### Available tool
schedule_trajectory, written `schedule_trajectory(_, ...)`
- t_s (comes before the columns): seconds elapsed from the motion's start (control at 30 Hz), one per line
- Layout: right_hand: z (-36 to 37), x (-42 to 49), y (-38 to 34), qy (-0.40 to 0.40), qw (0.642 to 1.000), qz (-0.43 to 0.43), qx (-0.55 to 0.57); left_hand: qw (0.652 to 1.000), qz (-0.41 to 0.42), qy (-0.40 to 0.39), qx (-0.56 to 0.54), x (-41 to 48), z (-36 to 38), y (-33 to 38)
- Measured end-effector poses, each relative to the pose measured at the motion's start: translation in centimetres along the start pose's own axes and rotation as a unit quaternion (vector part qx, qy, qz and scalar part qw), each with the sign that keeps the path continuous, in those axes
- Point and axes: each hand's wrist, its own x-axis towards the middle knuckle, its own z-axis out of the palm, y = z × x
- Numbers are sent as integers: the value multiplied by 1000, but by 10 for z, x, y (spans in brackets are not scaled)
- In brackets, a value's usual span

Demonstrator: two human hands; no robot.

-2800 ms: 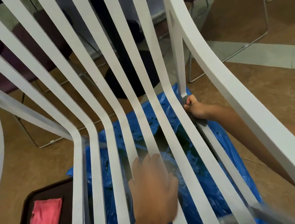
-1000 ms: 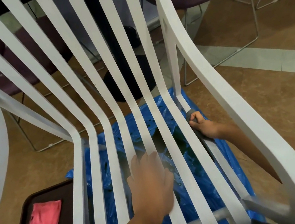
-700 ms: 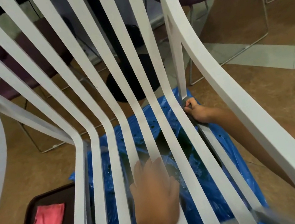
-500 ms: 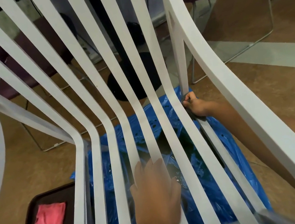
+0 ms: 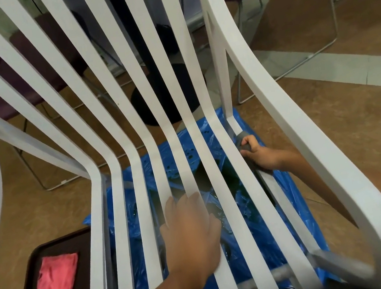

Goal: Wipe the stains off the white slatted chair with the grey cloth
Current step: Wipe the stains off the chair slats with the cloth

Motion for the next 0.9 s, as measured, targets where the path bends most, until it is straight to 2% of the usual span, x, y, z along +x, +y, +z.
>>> schedule_trajectory(0.37, 23, -156, 60, -95, 992, 41, -67, 1000, 2, 9, -5, -4, -1, 2)
schedule_trajectory(0.47, 26, -173, 70, -97, 992, 48, -72, 1000, 3, 7, -4, -4, -1, 2)
schedule_trajectory(0.6, 19, -166, 71, -137, 985, 47, -96, 1000, 6, 7, -2, -4, 0, 1)
schedule_trajectory(0.9, 9, -96, 44, -67, 997, -6, -36, 1000, 0, -3, 18, -1, 2, 0)
